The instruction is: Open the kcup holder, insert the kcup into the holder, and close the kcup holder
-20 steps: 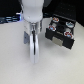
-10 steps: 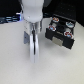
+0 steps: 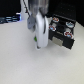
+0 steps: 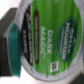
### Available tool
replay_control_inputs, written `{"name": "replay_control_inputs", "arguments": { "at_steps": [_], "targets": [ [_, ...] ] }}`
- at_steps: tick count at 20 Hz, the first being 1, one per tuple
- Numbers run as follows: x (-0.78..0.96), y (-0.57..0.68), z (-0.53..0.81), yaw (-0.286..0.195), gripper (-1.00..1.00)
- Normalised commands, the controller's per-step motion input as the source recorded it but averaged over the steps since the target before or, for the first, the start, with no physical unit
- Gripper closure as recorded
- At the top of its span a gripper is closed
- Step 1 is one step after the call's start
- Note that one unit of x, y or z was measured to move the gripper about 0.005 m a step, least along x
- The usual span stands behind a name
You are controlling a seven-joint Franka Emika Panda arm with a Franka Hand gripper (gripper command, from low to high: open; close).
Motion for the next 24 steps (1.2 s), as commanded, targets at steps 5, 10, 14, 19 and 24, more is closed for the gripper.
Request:
{"name": "replay_control_inputs", "arguments": {
  "at_steps": [5,10,14,19,24],
  "targets": [
    [0.12,0.57,0.70,0.013,1.00],
    [0.13,0.63,0.56,0.019,1.00],
    [0.11,0.67,0.42,0.009,1.00],
    [0.08,0.67,0.33,0.016,1.00],
    [0.10,0.64,0.18,0.030,1.00]
  ]
}}
